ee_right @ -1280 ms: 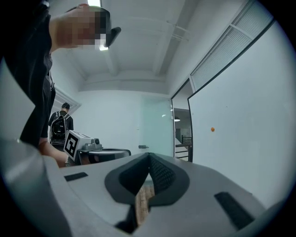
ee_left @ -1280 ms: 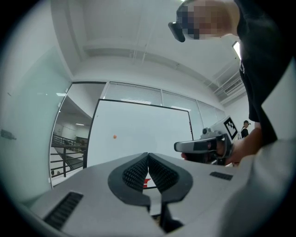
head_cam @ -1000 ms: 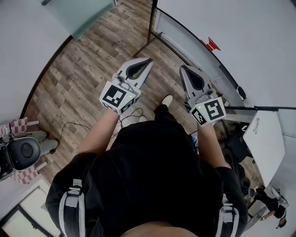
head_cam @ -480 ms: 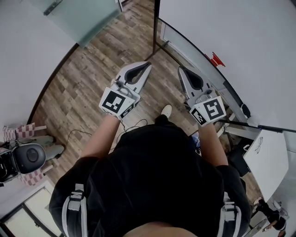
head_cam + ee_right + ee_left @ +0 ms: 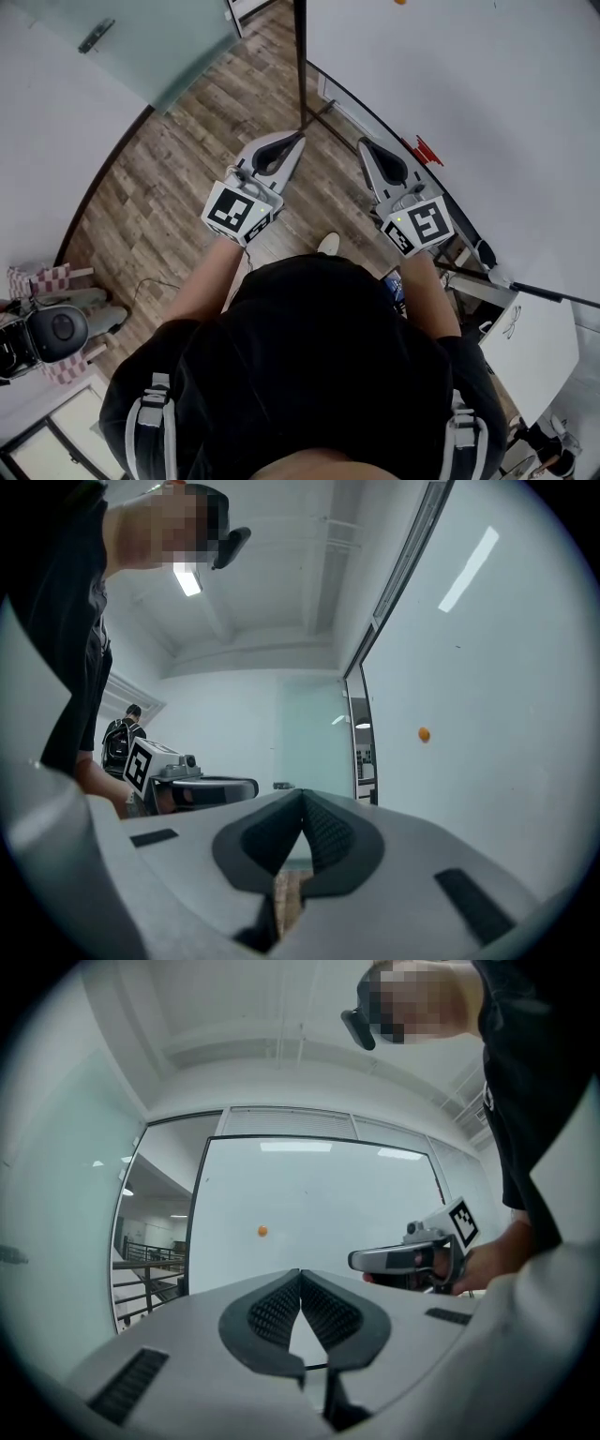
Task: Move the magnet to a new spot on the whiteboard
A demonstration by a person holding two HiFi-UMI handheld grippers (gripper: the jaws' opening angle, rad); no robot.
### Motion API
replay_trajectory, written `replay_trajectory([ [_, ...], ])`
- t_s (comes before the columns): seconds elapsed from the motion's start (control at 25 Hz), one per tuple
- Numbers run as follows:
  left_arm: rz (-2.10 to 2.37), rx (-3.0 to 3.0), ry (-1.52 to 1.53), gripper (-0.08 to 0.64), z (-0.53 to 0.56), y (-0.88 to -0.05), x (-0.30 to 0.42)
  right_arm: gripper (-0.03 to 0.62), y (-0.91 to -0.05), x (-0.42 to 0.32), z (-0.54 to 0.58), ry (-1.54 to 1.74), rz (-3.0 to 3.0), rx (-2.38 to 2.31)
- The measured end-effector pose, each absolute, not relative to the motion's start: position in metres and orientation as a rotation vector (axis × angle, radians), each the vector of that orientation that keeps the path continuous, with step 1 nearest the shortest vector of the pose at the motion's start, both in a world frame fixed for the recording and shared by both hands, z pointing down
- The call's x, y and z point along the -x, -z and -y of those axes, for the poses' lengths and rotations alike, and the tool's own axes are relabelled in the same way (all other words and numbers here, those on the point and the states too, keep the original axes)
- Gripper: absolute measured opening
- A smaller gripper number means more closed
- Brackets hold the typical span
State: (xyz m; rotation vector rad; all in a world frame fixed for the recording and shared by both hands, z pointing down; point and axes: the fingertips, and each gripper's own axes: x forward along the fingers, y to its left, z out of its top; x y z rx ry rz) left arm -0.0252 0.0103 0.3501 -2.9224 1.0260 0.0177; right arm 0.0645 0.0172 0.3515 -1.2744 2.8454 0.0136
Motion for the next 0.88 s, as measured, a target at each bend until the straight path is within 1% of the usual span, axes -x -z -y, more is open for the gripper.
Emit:
replay_trajectory([
  [0.44, -1.078, 2.912, 0.024, 0.005, 0.035, -0.354, -0.020, -0.005, -0.352, -0.111, 0.032, -0.003, -2.851, 1.207],
  [0.88, -1.094, 2.901, 0.033, 0.005, 0.064, -0.357, -0.021, -0.005, -0.359, -0.112, 0.055, 0.032, -2.854, 1.188],
])
